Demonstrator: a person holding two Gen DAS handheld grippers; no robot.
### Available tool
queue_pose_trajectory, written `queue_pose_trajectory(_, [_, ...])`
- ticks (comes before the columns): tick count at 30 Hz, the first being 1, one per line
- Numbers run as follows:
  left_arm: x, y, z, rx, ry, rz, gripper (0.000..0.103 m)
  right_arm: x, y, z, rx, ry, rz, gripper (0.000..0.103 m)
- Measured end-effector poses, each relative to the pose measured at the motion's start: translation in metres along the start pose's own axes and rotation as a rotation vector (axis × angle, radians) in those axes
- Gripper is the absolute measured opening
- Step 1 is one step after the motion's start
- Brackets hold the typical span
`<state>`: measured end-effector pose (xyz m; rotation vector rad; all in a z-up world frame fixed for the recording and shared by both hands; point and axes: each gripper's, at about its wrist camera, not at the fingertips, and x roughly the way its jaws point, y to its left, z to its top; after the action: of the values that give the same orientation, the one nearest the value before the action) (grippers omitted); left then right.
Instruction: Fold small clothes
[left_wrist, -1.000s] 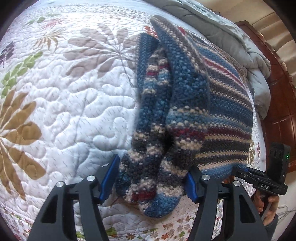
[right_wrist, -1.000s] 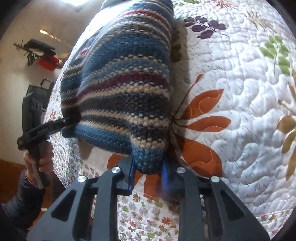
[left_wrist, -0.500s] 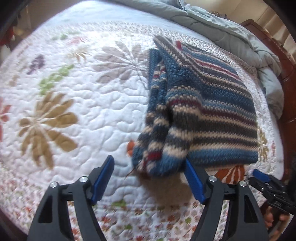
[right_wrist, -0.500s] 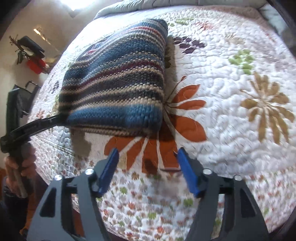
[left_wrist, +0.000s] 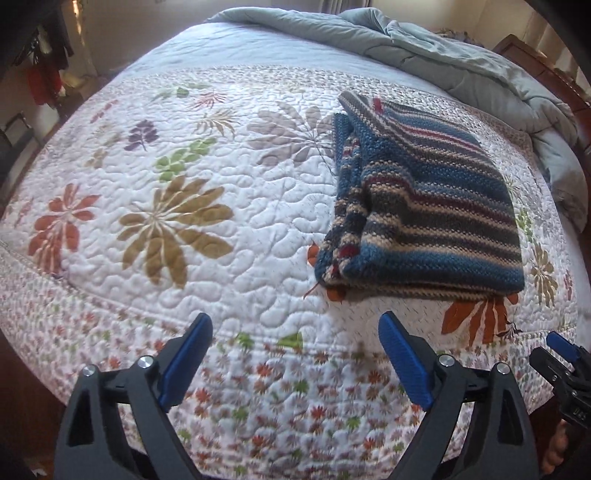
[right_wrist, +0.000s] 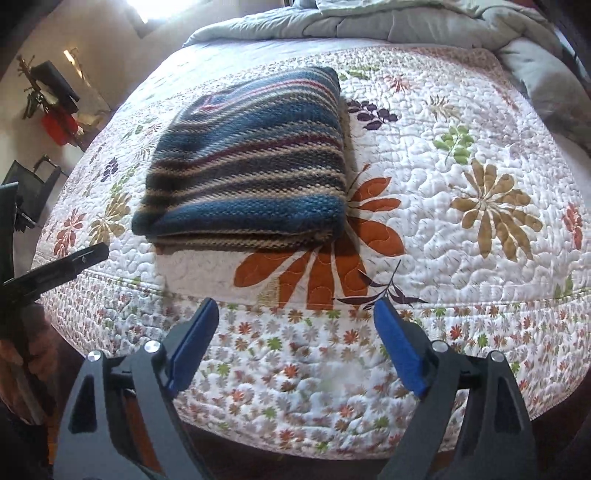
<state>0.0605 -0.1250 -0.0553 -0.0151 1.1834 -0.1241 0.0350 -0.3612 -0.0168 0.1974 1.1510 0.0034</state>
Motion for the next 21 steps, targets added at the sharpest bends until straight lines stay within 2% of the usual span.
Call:
queue_pose_trajectory(5, [-0.024,-0.013,-0.001,0.056,-0.046,0.057,0.093,-0.013,0.015,0.0,-0.005,-0.026,-0.032,0.089])
queue_pose_trajectory(11, [-0.051,-0.027,-0.001,0.113,-0.12,0.091,0.096,-0.027,0.018,0.003,0.028,-0.057,-0.043,0.091])
queue_pose_trajectory(21, [-0.064,-0.038,0.0,0.138,-0.155,0.075,0.098,-0.036,0.031,0.013,0.005,-0.065,-0.075,0.093])
